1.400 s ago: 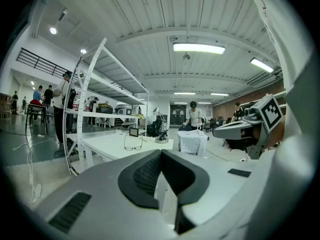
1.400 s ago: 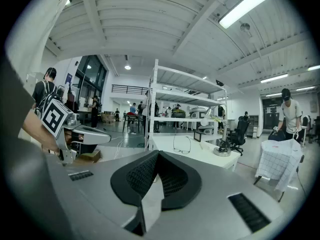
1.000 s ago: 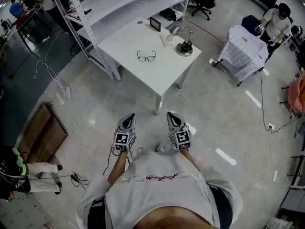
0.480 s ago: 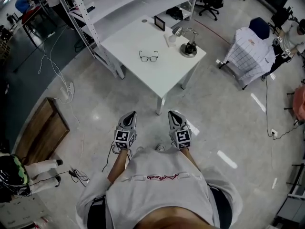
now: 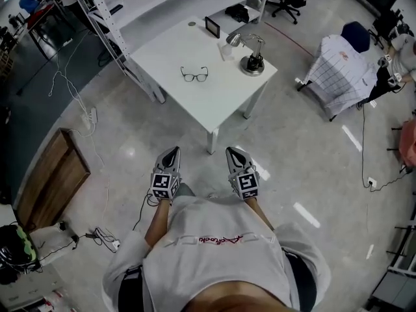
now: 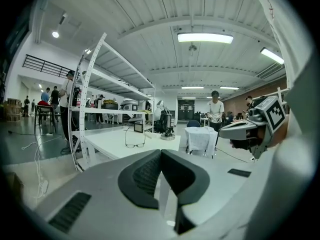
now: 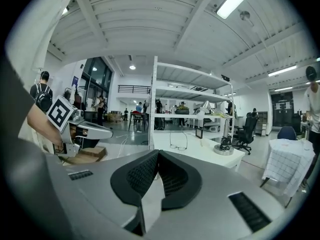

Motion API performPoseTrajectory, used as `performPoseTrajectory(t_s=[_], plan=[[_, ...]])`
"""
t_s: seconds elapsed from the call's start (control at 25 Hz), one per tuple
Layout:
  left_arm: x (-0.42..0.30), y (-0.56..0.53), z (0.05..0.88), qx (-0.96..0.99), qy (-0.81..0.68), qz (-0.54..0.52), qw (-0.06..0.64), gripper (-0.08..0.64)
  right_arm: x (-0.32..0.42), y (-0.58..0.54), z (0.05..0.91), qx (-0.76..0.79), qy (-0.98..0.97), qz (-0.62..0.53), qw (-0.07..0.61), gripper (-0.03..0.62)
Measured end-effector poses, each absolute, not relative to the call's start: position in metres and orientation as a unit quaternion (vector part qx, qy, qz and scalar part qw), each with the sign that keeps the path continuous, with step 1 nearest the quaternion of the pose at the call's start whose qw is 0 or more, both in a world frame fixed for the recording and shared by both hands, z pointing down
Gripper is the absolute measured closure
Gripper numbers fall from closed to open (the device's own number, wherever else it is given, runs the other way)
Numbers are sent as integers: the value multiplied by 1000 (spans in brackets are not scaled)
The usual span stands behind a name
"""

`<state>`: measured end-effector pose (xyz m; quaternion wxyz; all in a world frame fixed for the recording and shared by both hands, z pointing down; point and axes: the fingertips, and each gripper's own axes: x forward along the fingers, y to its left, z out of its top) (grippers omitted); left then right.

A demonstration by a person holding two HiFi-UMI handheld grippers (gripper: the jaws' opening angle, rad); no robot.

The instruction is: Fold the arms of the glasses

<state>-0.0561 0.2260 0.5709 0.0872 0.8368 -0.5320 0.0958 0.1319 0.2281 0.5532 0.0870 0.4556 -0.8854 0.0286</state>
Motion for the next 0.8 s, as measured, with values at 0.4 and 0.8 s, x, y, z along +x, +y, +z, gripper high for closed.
performPoseTrajectory(t_s=[0.4,0.8], plan=[[-50,211,580,830,-540,98,99,529,130,213,560,435,-895,31,94,595],[-58,173,595,830,-540,86,112,531,115,175,571,425,-899,33,101,595]])
